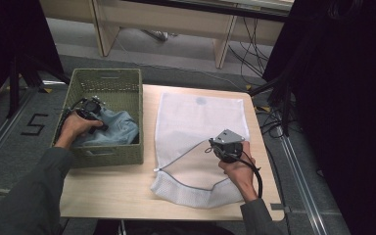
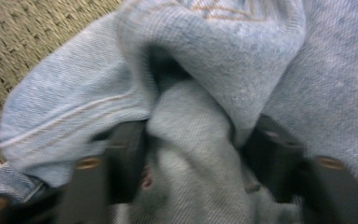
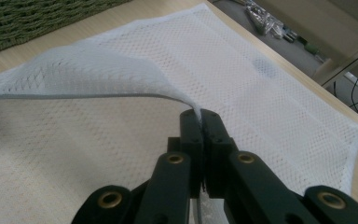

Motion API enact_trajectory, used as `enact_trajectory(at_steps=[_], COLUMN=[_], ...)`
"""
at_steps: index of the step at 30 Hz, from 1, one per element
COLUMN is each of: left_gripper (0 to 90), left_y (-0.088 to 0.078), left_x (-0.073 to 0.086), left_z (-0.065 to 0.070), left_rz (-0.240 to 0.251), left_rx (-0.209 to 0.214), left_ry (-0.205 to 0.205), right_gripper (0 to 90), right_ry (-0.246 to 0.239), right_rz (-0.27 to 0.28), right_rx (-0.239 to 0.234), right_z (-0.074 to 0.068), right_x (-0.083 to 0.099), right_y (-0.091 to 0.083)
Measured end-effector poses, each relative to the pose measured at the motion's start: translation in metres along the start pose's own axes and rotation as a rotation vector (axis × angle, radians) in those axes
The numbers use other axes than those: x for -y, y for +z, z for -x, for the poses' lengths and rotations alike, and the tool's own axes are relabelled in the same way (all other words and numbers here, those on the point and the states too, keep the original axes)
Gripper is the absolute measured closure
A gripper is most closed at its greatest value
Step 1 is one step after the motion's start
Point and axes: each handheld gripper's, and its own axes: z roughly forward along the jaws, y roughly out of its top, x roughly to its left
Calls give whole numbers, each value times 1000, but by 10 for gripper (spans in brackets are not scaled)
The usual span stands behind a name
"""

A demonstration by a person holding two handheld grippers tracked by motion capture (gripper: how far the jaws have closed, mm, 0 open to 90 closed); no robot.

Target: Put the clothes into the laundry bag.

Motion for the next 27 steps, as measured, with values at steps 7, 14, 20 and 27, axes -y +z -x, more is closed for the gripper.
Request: enact_trajectory(at_steps=[7, 14, 20, 27], left_gripper=[670, 475, 137, 0], left_y=[-8, -1, 6, 19], left_x=[-2, -1, -2, 5], left_z=[5, 0, -1, -10], left_rz=[202, 137, 47, -21], left_rx=[127, 93, -14, 42], left_ry=[154, 78, -32, -175], right_gripper=[898, 897, 897, 895], right_ry=[8, 4, 16, 11], right_rz=[6, 5, 9, 10], right_rx=[9, 4, 8, 7], right_z=[1, -1, -1, -1], right_x=[0, 1, 2, 2], right_y=[1, 3, 3, 3])
